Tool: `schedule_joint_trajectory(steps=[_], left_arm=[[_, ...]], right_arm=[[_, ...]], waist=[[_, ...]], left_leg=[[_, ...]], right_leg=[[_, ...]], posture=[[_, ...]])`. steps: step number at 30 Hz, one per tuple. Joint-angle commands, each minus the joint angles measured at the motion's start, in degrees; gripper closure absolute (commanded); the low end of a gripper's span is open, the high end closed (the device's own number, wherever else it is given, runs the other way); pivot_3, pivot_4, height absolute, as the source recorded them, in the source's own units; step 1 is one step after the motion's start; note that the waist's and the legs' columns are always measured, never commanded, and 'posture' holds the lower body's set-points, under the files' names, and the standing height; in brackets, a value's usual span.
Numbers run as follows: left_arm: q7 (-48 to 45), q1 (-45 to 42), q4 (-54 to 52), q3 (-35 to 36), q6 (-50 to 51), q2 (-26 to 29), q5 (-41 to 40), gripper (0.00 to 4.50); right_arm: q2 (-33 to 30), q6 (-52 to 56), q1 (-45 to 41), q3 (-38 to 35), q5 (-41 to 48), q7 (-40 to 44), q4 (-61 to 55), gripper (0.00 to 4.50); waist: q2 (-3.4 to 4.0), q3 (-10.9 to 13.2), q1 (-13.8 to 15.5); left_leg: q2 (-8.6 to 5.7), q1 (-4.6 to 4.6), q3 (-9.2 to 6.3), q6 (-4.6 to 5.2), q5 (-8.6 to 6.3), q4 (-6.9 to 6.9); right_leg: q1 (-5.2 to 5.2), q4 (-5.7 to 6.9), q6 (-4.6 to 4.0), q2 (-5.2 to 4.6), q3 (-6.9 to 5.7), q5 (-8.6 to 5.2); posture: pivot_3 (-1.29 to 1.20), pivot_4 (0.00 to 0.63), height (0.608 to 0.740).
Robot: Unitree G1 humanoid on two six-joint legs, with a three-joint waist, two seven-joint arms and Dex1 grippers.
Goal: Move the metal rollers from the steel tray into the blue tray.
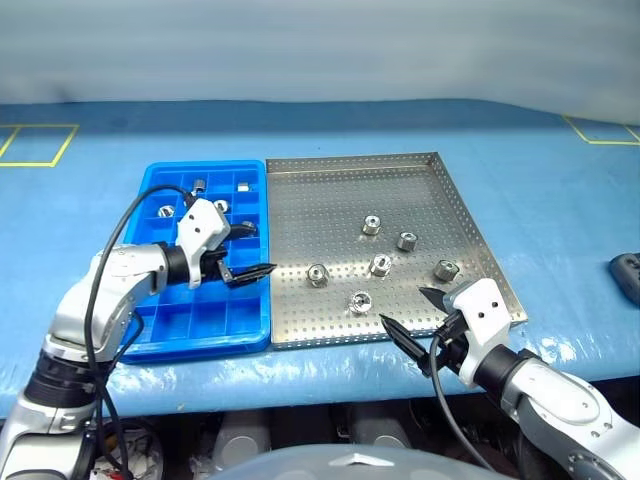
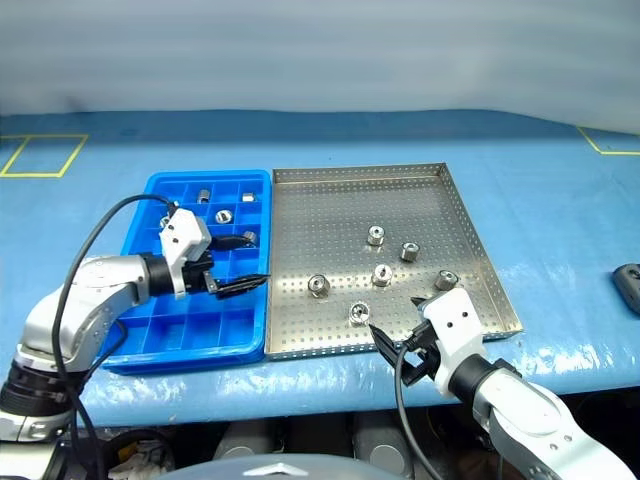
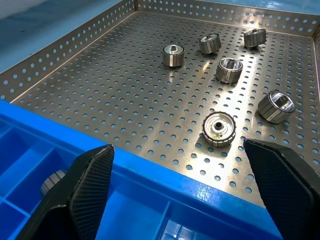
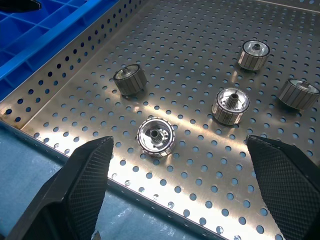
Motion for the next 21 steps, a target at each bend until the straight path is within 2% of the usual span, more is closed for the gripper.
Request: schedule_joint_trajectory(steps=[1, 21], left_arm=[[-0.2, -0.3, -1.1, 1.1, -0.8, 0.5, -0.4, 0.0], [0.0, -0.1, -1.5, 0.5, -0.8, -0.3, -0.5, 0.0]], right_arm=[[0.7, -0.6, 0.0, 0.0, -0.3, 0.0, -1.6, 0.02], [0.7, -1.8, 2.2, -0.4, -1.2, 0.1, -2.3, 0.02]], waist=[[0.0, 0.0, 0.0], [0.0, 0.0, 0.0]], left_leg=[[0.0, 0.0, 0.0, 0.0, 0.0, 0.0], [0.01, 0.0, 0.0, 0.0, 0.0, 0.0]], right_leg=[[0.0, 0.0, 0.0, 0.0, 0.0, 0.0], [0.0, 0.0, 0.0, 0.0, 0.0, 0.0]], posture=[[0.02, 0.15, 0.74], [0.01, 0.15, 0.74]])
